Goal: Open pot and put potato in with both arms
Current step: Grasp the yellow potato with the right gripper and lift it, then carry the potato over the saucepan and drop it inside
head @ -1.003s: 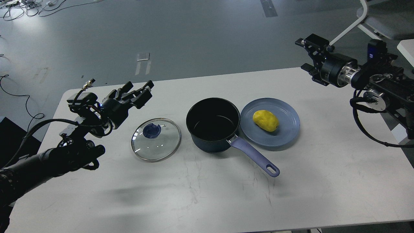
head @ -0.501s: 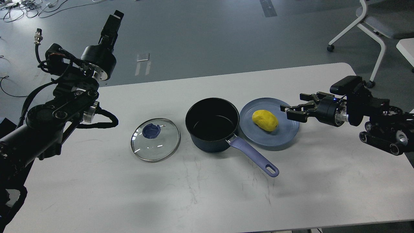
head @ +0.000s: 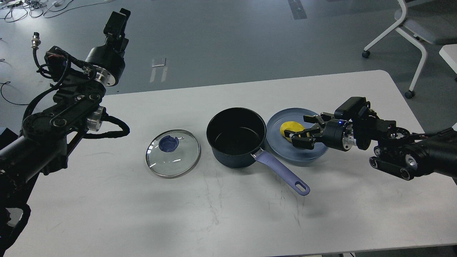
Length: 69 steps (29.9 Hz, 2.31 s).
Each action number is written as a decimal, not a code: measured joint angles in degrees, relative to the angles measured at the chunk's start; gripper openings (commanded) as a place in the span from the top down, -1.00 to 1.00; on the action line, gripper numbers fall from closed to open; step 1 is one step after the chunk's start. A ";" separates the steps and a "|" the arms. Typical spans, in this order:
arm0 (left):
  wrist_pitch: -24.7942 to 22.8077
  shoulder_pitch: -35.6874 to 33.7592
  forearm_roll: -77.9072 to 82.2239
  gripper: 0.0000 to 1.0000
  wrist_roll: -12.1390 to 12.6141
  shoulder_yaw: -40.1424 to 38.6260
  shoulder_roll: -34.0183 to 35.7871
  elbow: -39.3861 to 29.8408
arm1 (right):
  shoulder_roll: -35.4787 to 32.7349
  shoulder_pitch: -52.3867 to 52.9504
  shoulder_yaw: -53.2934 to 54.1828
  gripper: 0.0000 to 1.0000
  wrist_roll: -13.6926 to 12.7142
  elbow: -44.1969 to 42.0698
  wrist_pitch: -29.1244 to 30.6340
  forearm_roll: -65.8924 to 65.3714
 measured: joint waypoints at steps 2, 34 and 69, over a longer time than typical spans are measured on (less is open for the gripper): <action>0.00 0.09 0.21 -0.95 -0.34 0.11 0.00 0.00 | 1.30 -0.60 -0.35 -0.69 -0.02 -1.66 -0.60 0.00; 0.25 1.28 0.80 -0.95 -2.44 0.77 0.49 0.40 | 11.44 10.72 1.09 0.13 0.67 -1.94 -9.07 4.90; -7.67 1.67 -8.52 -0.95 -2.44 -0.31 0.73 -1.51 | 6.29 8.34 25.61 -1.00 0.64 16.05 -1.20 52.89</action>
